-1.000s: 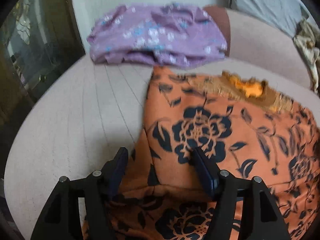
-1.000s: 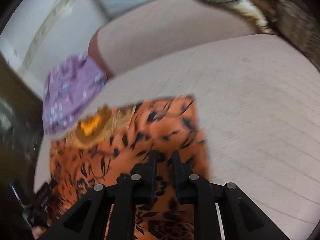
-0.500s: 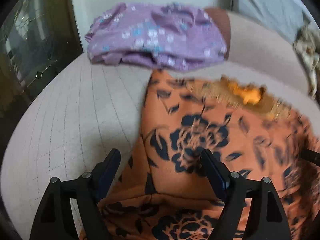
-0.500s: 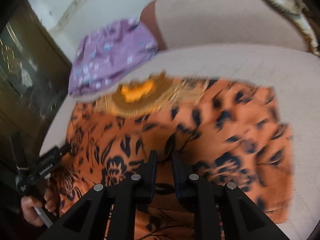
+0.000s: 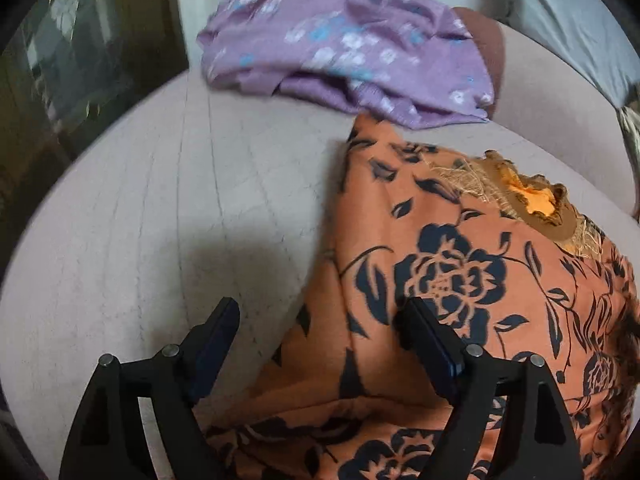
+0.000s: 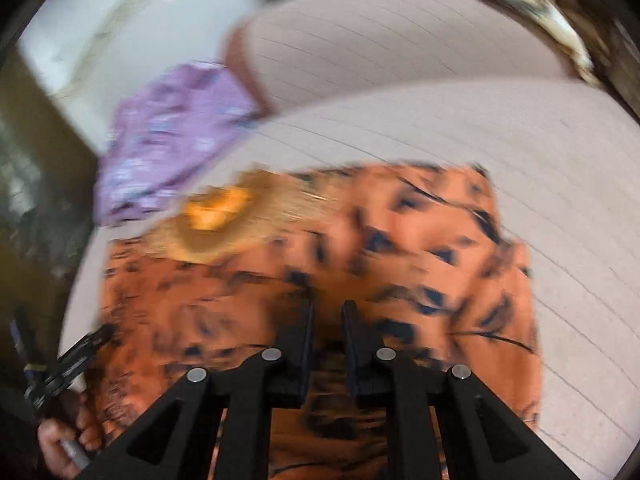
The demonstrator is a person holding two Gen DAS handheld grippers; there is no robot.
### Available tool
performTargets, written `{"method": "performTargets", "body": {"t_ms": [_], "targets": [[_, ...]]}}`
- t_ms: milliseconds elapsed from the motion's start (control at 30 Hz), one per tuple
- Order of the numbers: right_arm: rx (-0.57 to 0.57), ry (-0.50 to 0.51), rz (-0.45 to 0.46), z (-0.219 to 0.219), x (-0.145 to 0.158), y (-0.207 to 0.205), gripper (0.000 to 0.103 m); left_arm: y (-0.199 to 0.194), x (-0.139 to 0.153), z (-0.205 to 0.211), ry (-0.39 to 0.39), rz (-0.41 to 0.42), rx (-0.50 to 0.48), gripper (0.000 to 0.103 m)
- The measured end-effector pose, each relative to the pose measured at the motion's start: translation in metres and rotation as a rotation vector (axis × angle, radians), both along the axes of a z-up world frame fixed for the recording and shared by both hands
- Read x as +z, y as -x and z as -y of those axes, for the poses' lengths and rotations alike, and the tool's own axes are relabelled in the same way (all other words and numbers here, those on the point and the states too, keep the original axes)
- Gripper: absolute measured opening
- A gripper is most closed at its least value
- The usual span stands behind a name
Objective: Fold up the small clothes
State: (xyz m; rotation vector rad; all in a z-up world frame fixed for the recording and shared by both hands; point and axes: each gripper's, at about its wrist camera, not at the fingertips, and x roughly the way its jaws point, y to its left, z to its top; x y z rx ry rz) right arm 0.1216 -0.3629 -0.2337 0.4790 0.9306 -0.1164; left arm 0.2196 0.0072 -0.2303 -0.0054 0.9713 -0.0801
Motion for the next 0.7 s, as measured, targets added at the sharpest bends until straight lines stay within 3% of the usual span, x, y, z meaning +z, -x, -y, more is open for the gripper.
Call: {"method": "performTargets", "body": {"t_ms": [33, 133, 333, 500, 600, 700], "targets": [[-0.007, -0.016, -0.045, 0.008, -0.009, 0.001, 0.017, -0.001, 0.000, -0.002, 0.014, -0.005, 0.006, 0.088], [-0.013, -0.030, -0.030, 0.010, -0.006, 0.003, 0.019, 0.000, 0.003, 0.000, -0.006, 0.004, 0.000, 0.088], [0.153, -0.077, 0.024, -0.030, 0.014, 0.014, 0.018, 0.017, 0.017, 0.006, 0.029, 0.044, -0.069, 0.087], [0.272, -0.062, -0.054, -0.066, -0.007, 0.019, 0.019, 0.024, -0.001, 0.029, -0.105, -0.002, -0.170, 0.088], [0.273, -0.015, -0.039, -0.072, -0.003, 0.025, 0.019, 0.027, 0.006, 0.021, -0.056, -0.012, -0.154, 0.088], [0.263, -0.074, -0.019, -0.067, 0.007, 0.035, 0.019, 0.033, 0.011, 0.004, -0.009, -0.013, -0.121, 0.088]]}}
